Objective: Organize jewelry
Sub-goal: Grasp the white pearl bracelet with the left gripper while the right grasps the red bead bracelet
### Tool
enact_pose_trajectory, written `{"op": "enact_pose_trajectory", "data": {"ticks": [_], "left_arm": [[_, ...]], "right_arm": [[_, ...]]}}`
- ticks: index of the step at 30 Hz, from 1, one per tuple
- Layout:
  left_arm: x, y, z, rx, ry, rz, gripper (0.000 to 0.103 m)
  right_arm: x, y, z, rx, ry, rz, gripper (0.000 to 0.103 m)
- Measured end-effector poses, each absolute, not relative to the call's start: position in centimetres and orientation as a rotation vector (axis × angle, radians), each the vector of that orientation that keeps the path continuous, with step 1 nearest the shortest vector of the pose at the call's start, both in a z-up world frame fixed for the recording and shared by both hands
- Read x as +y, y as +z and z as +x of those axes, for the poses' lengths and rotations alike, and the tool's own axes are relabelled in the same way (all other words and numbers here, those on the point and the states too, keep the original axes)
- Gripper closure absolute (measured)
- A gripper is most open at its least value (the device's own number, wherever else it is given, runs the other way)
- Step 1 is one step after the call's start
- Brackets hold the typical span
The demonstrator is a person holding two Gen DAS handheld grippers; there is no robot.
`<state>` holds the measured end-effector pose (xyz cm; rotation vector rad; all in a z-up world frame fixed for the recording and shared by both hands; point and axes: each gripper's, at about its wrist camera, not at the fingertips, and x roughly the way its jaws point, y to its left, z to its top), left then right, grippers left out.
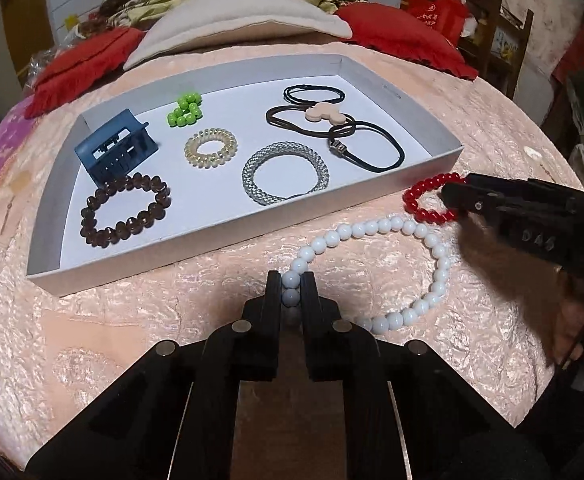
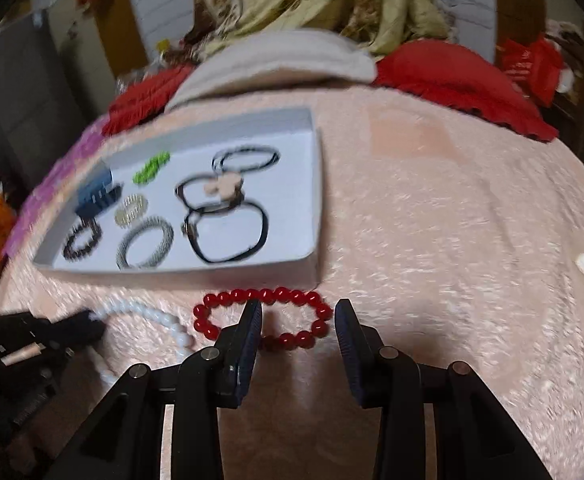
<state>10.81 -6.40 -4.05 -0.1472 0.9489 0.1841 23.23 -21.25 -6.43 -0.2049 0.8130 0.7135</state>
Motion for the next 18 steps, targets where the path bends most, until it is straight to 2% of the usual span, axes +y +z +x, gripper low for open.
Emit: {"op": "enact_pose_trajectory", "data": {"ticks": [8,9,11,12,14,18], "left_arm": [[-6.6,-4.1,11.1,0.934,0.187,-0.141,0.095],[-6.6,-4.1,11.1,0.933,0.187,-0.143,0.095],[-6.5,-4.1,11.0,0.930,0.188,-0.143,0.095],[-6.6,-4.1,11.1,0.930,0.188,-0.139,0.095],[-6.6,-4.0,11.1,0.931,0.180,-0.144,0.095],[-6.6,-3.4,10.6,0.906,0.141,-0.183,0.095]], "right_arm": [[-20.4,-6.7,22.8,0.762,0.689,-0.300,0.067],[-20.3,-6.8,22.6,0.756,0.688,-0.318,0.069],[-20.1,-6.7,22.1,0.746,0.699,-0.355,0.083],[-19.8,-6.7,21.6,0.739,0.712,-0.382,0.095],[-19.3,-6.7,20.8,0.718,0.701,-0.436,0.095],[-20.3,-5.3,19.5,0.686,0.792,-0.347,0.095]]}}
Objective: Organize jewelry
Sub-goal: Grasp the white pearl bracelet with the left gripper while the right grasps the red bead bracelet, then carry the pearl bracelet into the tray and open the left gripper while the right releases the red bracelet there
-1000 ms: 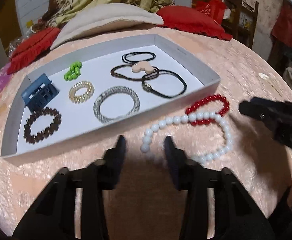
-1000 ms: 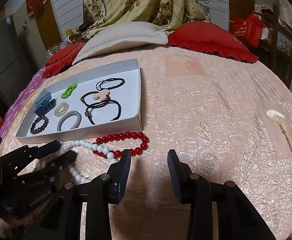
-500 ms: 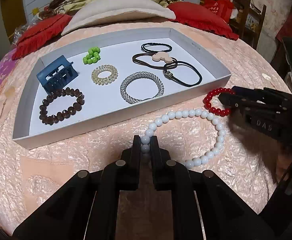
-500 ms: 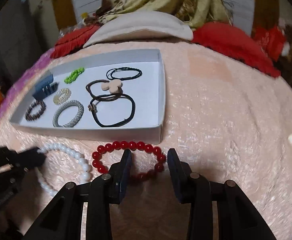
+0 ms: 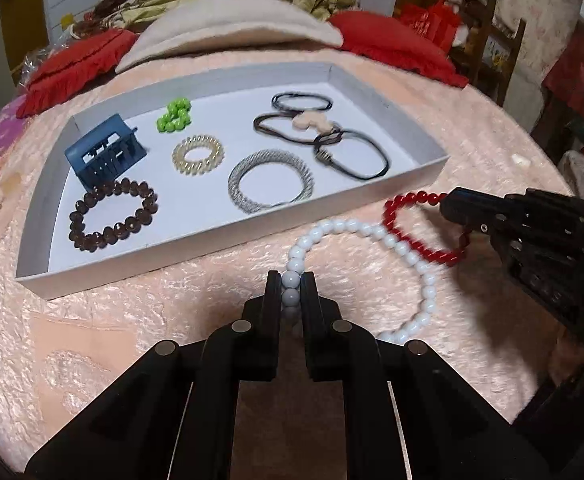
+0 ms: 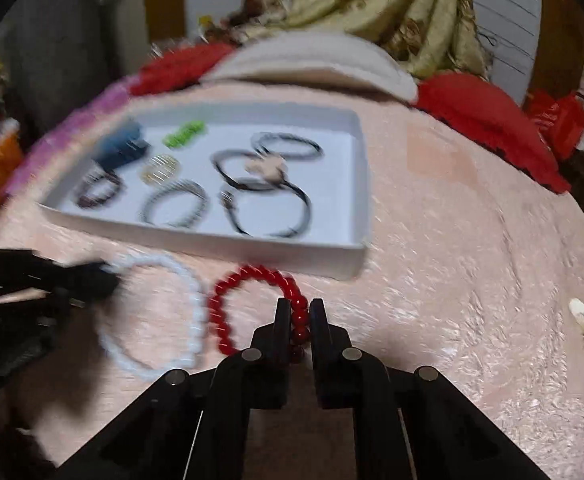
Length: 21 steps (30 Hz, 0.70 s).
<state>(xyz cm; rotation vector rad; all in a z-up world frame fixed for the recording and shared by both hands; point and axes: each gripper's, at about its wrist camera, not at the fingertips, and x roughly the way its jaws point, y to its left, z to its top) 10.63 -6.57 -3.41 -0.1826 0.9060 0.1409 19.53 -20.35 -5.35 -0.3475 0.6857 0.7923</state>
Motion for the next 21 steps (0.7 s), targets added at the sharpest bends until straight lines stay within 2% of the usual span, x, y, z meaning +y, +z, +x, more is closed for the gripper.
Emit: {"op": "enact_pose_trajectory", "data": {"ticks": [21], "left_arm": [[-5.6,-2.7,8.6,0.857,0.182,-0.222,0.095]], "right_arm": [[-22.3,-1.9,15.2,0.575,0.959,-0.088,0.095]]}}
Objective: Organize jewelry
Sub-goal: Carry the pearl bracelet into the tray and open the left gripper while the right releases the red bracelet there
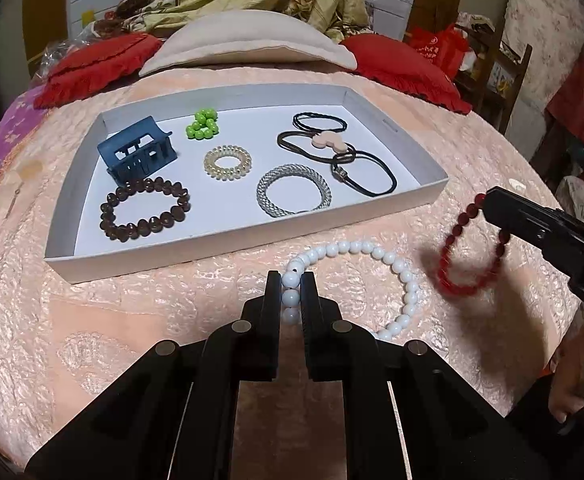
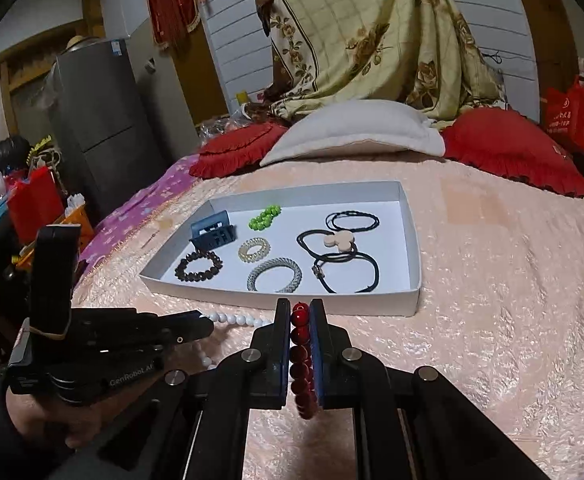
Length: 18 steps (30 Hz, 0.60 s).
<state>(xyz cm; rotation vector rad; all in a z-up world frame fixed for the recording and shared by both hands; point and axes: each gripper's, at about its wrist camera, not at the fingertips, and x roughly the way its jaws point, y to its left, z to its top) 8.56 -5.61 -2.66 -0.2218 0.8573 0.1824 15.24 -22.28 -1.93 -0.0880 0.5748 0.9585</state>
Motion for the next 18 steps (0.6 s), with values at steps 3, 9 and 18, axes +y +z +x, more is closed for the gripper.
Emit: {"op": "enact_pose_trajectory", "data": {"ticks": [3,9,18], "left_arm": [[-5.8,-3.0,8.8,0.872,0.191,-0.211,0.095],[-5.7,-3.3,8.9,0.882,0.198,-0.208,0.095],[-5.6,-3.4,9.1,0.888,0.199,-0.211,0.095]], "right_arm": [[-21.9,-2.3,15.4,0.595,0.941,-0.106,0.095],[-21.4,-2.8,15.2,0.605,0.929,-0.139,0.095],[-20.7,-3.2,14.9,0.607,0.913,-0.179,0.095]]}}
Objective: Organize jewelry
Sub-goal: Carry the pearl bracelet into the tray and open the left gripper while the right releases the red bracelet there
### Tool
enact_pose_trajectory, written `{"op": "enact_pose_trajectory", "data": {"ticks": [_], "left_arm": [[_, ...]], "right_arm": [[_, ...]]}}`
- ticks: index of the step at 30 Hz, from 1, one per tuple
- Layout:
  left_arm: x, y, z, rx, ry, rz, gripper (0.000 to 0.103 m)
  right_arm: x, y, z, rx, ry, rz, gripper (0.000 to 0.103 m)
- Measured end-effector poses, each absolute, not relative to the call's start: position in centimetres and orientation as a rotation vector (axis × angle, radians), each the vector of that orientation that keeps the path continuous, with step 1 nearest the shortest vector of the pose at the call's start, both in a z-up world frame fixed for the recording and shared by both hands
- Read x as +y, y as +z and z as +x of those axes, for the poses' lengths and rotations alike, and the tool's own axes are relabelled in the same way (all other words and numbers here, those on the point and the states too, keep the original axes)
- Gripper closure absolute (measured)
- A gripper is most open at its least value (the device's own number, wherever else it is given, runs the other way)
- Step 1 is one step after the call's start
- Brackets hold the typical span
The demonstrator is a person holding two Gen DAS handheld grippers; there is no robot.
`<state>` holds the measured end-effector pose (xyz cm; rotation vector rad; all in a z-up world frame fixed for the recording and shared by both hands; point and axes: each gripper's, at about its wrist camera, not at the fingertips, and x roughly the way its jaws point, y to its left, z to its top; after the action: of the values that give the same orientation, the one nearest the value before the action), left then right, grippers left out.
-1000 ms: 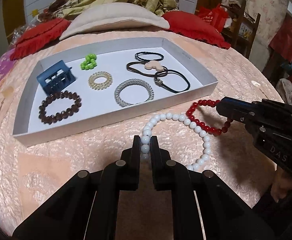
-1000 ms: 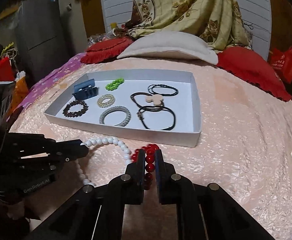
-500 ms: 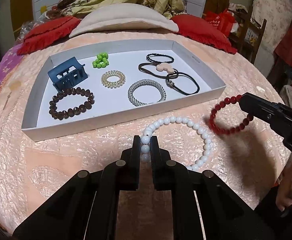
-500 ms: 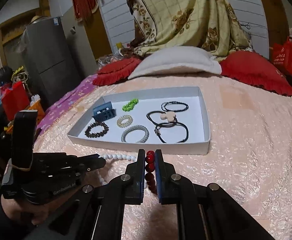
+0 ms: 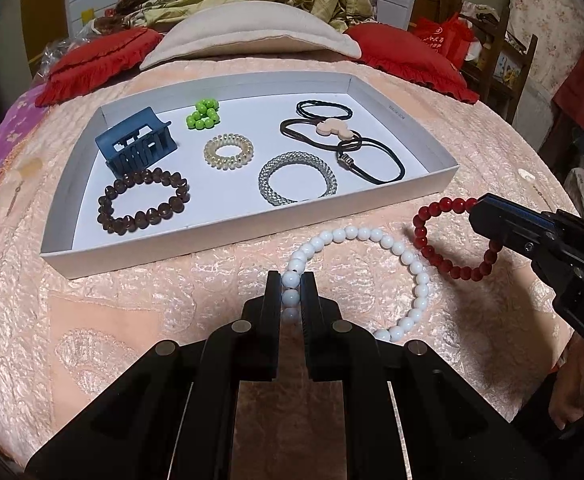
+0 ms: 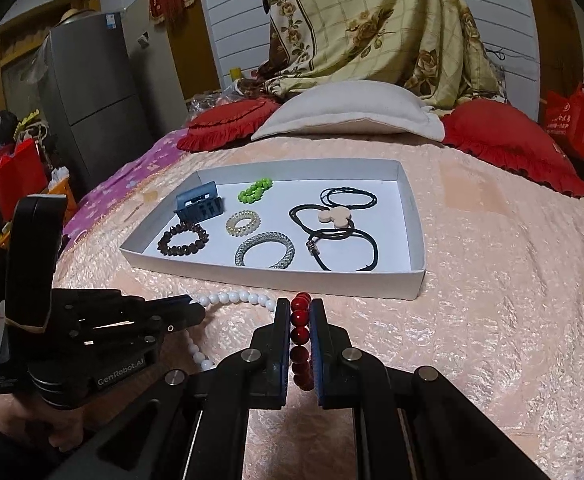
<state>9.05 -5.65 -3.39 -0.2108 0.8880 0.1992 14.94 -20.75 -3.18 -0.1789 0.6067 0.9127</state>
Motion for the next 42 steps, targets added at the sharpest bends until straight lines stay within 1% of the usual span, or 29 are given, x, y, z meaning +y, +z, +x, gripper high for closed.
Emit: {"op": "enact_pose_trajectory", "data": {"ticks": [42], "left_arm": [[-5.89,-3.85,9.34,0.898,0.204,-0.209,0.095]], "right_arm": [[-20.51,-3.68,15.22,0.611,0.854,-0.209,0.095]]}}
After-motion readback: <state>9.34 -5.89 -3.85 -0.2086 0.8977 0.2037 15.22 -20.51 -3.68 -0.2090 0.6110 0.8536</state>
